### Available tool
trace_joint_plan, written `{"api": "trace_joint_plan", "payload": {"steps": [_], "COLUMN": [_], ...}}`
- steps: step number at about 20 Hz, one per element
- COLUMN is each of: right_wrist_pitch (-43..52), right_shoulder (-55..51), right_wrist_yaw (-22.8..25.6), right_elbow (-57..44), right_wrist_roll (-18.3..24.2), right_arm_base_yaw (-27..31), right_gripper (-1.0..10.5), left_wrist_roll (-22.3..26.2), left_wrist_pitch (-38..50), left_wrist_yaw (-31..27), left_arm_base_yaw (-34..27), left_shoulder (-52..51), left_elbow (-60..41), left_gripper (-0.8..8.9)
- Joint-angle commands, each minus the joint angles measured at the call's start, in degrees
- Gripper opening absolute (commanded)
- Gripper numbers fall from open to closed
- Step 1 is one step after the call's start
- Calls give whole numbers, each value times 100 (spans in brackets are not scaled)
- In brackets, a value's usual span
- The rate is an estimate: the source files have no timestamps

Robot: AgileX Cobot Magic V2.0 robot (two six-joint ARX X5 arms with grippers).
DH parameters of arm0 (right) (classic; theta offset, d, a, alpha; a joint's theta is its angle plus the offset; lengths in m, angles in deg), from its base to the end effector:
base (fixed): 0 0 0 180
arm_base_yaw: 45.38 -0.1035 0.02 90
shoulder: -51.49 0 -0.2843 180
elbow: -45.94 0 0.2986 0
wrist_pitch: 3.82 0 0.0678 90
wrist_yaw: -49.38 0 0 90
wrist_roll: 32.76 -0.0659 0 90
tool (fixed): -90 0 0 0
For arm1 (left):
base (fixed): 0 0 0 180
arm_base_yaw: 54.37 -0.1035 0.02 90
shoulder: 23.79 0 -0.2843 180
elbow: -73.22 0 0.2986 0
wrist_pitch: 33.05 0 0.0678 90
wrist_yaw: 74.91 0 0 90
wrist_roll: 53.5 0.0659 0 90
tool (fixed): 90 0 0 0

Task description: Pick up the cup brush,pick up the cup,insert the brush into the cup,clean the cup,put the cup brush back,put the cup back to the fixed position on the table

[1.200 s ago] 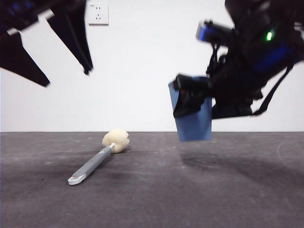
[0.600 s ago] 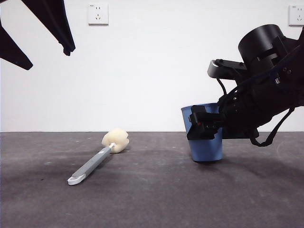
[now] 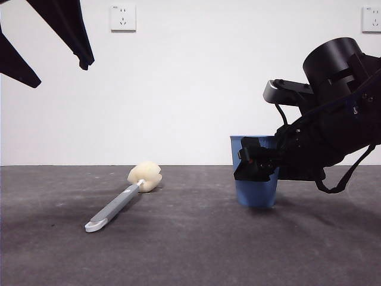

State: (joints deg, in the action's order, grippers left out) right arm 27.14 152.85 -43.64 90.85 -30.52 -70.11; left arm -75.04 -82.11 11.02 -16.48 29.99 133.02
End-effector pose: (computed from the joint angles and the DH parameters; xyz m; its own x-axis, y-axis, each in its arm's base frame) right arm 0.3270 0.1544 0.0759 0.7967 0.4249 -0.4298 -0.4759 0.8794 -0.0126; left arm 0.1975 -0.1477 0.2730 0.6189 -0.3917 -0.6808 0.3340 0.9158 -0.2233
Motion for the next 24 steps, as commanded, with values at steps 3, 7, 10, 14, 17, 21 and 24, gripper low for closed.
{"api": "trace_joint_plan", "payload": {"steps": [3, 7, 10, 14, 17, 21, 24], "right_wrist_pitch": [-546, -667, -1187, -2835, -4242, -6126, -7189], "right_shoulder": [37, -444, -1097, -2420, -3565, -4955, -5626], "right_wrist_yaw": [-7, -4, -4, -4, -24, -157, -470], "right_elbow": [-208, -208, -208, -208, -190, 61, 376], "right_wrist_roll": [-186, -221, -225, -605, -1196, -1351, -1469], "right_arm_base_yaw": [-20, -20, -20, -107, -328, -817, -1071], "right_gripper": [455, 574, 574, 570, 568, 566, 534], "left_wrist_roll": [83, 79, 79, 79, 81, 254, 452], "left_wrist_pitch": [7, 7, 11, -37, -109, -164, -166], "left_wrist_yaw": [-13, -15, -15, -9, -7, 26, 337], "left_arm_base_yaw": [7, 4, 4, 4, 4, 4, 4], "left_shoulder": [0, 0, 2, 2, 2, 2, 2], "left_elbow": [-48, -48, -48, -48, -48, -48, -48], "left_gripper": [409, 409, 409, 409, 409, 407, 404]}}
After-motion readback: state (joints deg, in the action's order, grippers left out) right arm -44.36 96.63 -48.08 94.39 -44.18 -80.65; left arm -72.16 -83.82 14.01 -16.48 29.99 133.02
